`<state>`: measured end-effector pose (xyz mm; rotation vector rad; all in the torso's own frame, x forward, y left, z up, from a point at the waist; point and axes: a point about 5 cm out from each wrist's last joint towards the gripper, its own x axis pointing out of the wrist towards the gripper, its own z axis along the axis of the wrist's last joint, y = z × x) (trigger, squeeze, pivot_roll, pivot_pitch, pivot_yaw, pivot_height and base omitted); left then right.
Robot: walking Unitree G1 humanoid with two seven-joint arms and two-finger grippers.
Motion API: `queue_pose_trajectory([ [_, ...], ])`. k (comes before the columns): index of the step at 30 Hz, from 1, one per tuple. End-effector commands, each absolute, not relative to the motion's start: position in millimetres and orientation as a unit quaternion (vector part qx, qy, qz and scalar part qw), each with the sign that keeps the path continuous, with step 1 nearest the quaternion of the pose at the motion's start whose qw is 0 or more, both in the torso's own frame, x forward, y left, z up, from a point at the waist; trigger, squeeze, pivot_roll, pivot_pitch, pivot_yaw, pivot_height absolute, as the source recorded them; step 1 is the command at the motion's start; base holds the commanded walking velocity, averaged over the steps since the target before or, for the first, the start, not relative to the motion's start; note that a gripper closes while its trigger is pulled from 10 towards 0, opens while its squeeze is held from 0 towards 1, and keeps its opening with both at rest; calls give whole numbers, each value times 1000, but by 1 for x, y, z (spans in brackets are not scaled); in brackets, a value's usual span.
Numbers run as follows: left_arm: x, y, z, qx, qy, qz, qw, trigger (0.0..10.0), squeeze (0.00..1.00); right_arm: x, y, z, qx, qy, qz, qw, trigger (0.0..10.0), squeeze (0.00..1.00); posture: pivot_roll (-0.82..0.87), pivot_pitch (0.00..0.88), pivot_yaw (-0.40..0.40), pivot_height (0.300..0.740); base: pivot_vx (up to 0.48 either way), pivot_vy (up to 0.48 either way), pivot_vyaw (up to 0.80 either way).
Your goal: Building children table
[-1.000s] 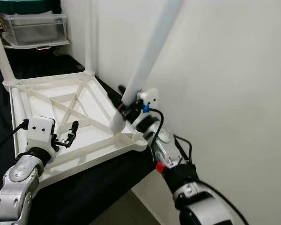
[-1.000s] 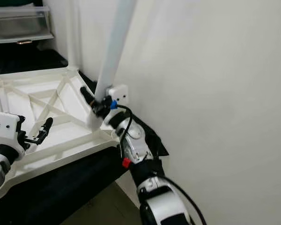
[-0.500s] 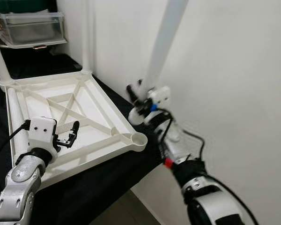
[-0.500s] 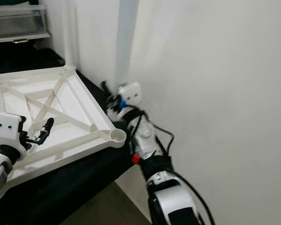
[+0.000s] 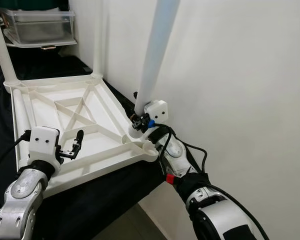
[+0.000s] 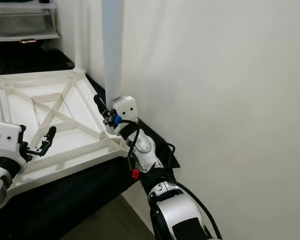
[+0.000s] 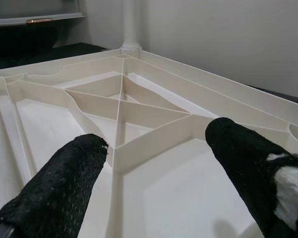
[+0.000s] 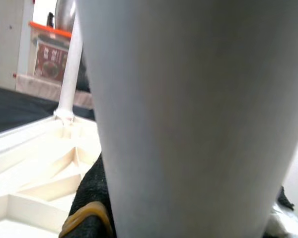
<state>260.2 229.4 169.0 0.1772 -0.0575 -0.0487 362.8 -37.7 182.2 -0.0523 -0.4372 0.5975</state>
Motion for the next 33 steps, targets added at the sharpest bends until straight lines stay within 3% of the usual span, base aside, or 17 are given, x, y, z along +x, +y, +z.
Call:
queue_pose_trajectory([
  [1, 259, 228, 168, 86, -26, -25, 996, 10000, 0, 364, -44, 183, -29, -220, 284, 933, 0, 0, 248, 0, -223, 740, 0, 0, 0],
  [20, 229, 210, 161, 75, 7, -72, 995, 10000, 0, 383, -54, 214, 9, -230, 225, 947, 0, 0, 243, 0, -194, 740, 0, 0, 0],
  [33, 208, 196, 164, 71, 35, -119, 990, 10000, 0, 380, -45, 202, 49, -207, 220, 952, 0, 0, 215, 23, -153, 740, 0, 0, 0],
])
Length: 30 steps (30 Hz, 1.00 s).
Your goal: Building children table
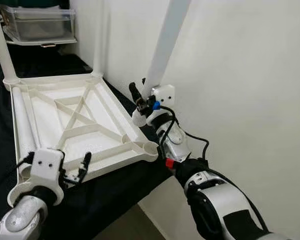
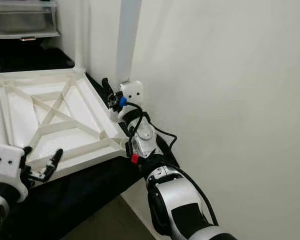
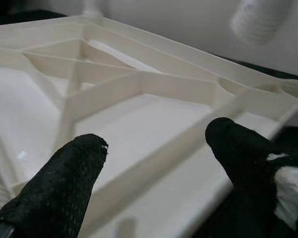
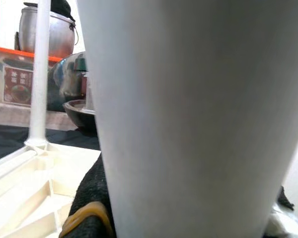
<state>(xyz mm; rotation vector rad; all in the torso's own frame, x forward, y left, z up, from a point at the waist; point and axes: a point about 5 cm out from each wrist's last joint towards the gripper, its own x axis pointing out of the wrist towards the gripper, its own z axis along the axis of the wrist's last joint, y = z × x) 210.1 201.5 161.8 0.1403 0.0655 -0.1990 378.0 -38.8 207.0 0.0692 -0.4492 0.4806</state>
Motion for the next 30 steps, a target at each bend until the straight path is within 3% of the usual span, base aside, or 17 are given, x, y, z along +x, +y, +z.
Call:
queue_pose_trajectory([
  [1, 208, 196, 166, 73, 37, -124, 989, 10000, 0, 379, -44, 199, 56, -201, 217, 954, 0, 0, 213, 42, -147, 740, 0, 0, 0],
  [16, 196, 193, 175, 71, 50, -135, 987, 10000, 0, 379, -46, 178, 54, -145, 208, 966, 0, 0, 217, 122, -152, 740, 0, 0, 0],
  [30, 190, 190, 178, 66, 58, -131, 987, 10000, 0, 374, -21, 178, 77, -122, 256, 956, 0, 0, 219, 145, -165, 740, 0, 0, 0],
])
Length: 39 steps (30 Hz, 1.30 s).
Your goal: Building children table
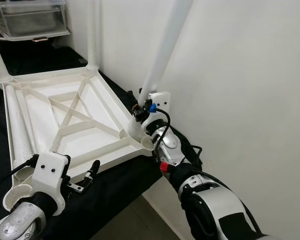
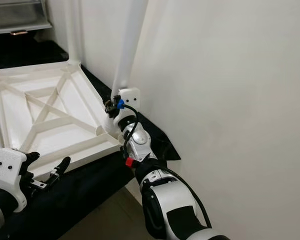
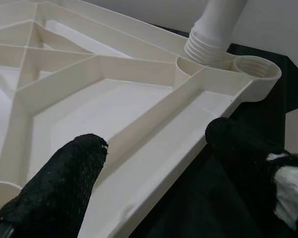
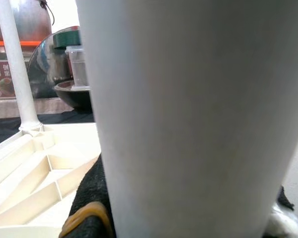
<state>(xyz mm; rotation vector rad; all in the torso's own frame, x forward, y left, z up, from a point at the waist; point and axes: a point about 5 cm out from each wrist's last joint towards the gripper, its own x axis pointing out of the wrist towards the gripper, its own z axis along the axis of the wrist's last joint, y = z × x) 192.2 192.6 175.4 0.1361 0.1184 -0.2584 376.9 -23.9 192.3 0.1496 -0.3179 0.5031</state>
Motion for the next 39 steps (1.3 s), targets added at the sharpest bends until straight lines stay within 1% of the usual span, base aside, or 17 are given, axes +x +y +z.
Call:
queue_pose_trajectory([
  [1, 191, 190, 178, 65, 58, -131, 987, 10000, 0, 373, -18, 177, 77, -119, 263, 954, 0, 0, 219, 145, -165, 740, 0, 0, 0],
  [6, 192, 190, 180, 65, 57, -128, 988, 10000, 0, 367, -6, 160, 101, -62, 289, 950, 0, 0, 220, 148, -167, 740, 0, 0, 0],
  [14, 192, 191, 180, 64, 57, -126, 988, 10000, 0, 361, 3, 149, 144, -24, 305, 941, 0, 0, 210, 150, -169, 740, 0, 0, 0],
  [17, 195, 193, 182, 64, 52, -121, 989, 10000, 0, 352, 24, 155, 186, -29, 345, 919, 0, 0, 187, 139, -167, 740, 0, 0, 0],
  [18, 195, 193, 182, 64, 52, -121, 989, 10000, 0, 352, 24, 155, 186, -29, 345, 919, 0, 0, 187, 139, -167, 740, 0, 0, 0],
  [19, 198, 194, 183, 65, 48, -114, 990, 10000, 0, 345, 39, 164, 208, -44, 371, 904, 0, 0, 178, 133, -168, 740, 0, 0, 0],
  [20, 198, 194, 183, 65, 48, -114, 990, 10000, 0, 345, 39, 164, 208, -44, 371, 904, 0, 0, 178, 133, -168, 740, 0, 0, 0],
  [21, 202, 198, 184, 68, 44, -102, 991, 10000, 0, 336, 54, 175, 224, -59, 396, 889, 0, 0, 167, 121, -168, 740, 0, 0, 0],
  [24, 206, 202, 184, 72, 41, -87, 993, 10000, 0, 328, 66, 185, 242, -69, 415, 874, 0, 0, 159, 109, -171, 740, 0, 0, 0],
  [26, 217, 222, 189, 87, 29, -20, 996, 10000, 0, 301, 95, 210, 274, -84, 461, 840, 0, 0, 158, 84, -181, 740, 0, 0, 0],
  [27, 217, 222, 189, 87, 29, -20, 996, 10000, 0, 301, 95, 210, 274, -84, 461, 840, 0, 0, 158, 84, -181, 740, 0, 0, 0],
  [28, 221, 233, 194, 92, 18, 16, 995, 10000, 0, 290, 104, 219, 285, -88, 477, 827, 0, 0, 159, 76, -183, 740, 0, 0, 0],
  [32, 222, 241, 198, 92, 11, 42, 995, 10000, 0, 283, 110, 225, 291, -90, 488, 818, 0, 0, 159, 73, -185, 740, 0, 0, 0],
  [33, 222, 257, 203, 96, 4, 89, 991, 10000, 0, 275, 114, 230, 291, -89, 505, 807, 0, 0, 159, 52, -191, 740, 0, 0, 0],
  [34, 222, 257, 203, 96, 4, 89, 991, 10000, 0, 275, 114, 230, 291, -89, 505, 807, 0, 0, 159, 52, -191, 740, 0, 0, 0],
  [36, 218, 278, 207, 105, 2, 153, 983, 10000, 0, 268, 116, 230, 275, -83, 531, 797, 0, 0, 157, 37, -194, 740, 0, 0, 0],
  [39, 217, 284, 205, 107, 5, 174, 979, 10000, 0, 271, 105, 223, 256, -81, 530, 804, 0, 0, 157, 29, -198, 740, 0, 0, 0],
])
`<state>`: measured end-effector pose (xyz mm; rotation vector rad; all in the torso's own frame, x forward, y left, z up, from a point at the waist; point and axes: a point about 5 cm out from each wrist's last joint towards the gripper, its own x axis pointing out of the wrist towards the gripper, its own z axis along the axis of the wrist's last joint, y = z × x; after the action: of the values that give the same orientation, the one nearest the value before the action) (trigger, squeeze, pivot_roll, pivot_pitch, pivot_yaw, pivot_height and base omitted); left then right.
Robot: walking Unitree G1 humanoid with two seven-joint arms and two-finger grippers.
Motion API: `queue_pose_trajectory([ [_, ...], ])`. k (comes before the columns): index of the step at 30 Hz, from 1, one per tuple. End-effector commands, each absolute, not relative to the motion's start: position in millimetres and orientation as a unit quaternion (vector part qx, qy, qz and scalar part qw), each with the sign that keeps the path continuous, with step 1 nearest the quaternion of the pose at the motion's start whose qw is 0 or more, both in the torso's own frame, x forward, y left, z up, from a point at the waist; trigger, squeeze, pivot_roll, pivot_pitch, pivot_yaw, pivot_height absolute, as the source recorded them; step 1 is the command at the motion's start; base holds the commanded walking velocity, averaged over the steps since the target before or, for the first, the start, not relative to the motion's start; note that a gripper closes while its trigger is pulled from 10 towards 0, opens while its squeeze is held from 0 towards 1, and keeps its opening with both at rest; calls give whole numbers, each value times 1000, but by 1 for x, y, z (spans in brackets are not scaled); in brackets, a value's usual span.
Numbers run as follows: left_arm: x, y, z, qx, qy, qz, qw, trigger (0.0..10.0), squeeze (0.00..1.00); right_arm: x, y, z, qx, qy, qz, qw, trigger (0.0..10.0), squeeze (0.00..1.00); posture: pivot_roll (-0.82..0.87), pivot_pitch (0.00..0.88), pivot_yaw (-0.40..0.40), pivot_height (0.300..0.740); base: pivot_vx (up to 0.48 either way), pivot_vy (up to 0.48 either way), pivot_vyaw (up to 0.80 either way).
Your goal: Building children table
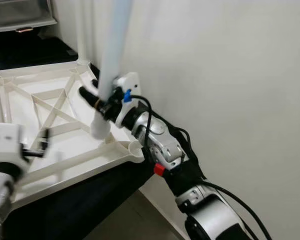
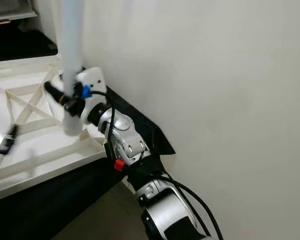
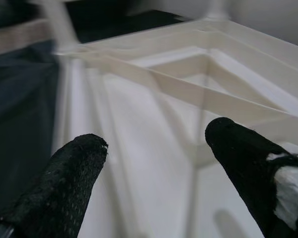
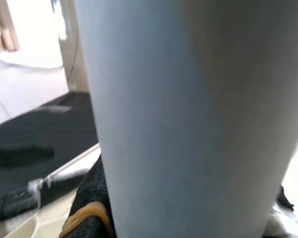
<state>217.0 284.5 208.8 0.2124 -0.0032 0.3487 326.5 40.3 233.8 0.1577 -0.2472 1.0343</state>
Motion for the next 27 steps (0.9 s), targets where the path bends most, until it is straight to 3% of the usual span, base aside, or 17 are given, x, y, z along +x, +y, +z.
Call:
queue_pose_trajectory([
  [1, 218, 282, 204, 106, 4, 171, 979, 10000, 0, 276, 95, 223, 245, -88, 519, 814, 0, 0, 156, 14, -196, 740, 0, 0, 0],
  [5, 219, 280, 202, 105, 2, 168, 980, 10000, 0, 281, 83, 224, 233, -96, 507, 824, 0, 0, 156, 14, -196, 740, 0, 0, 0],
  [9, 219, 269, 199, 91, -6, 132, 987, 10000, 0, 321, 34, 246, 176, -167, 430, 870, 0, 0, 153, 0, -187, 740, 0, 0, 0],
  [12, 218, 260, 198, 87, -8, 101, 991, 10000, 0, 331, 17, 250, 125, -199, 406, 883, 0, 0, 158, 0, -185, 740, 0, 0, 0],
  [18, 213, 248, 198, 91, -6, 53, 994, 10000, 0, 334, 13, 222, 70, -171, 400, 898, 0, 0, 173, 0, -182, 740, 0, 0, 0],
  [27, 201, 248, 201, 97, -7, 50, 994, 10000, 0, 334, 15, 164, 8, -103, 389, 915, 0, 0, 243, 14, -203, 740, 0, 0, 0],
])
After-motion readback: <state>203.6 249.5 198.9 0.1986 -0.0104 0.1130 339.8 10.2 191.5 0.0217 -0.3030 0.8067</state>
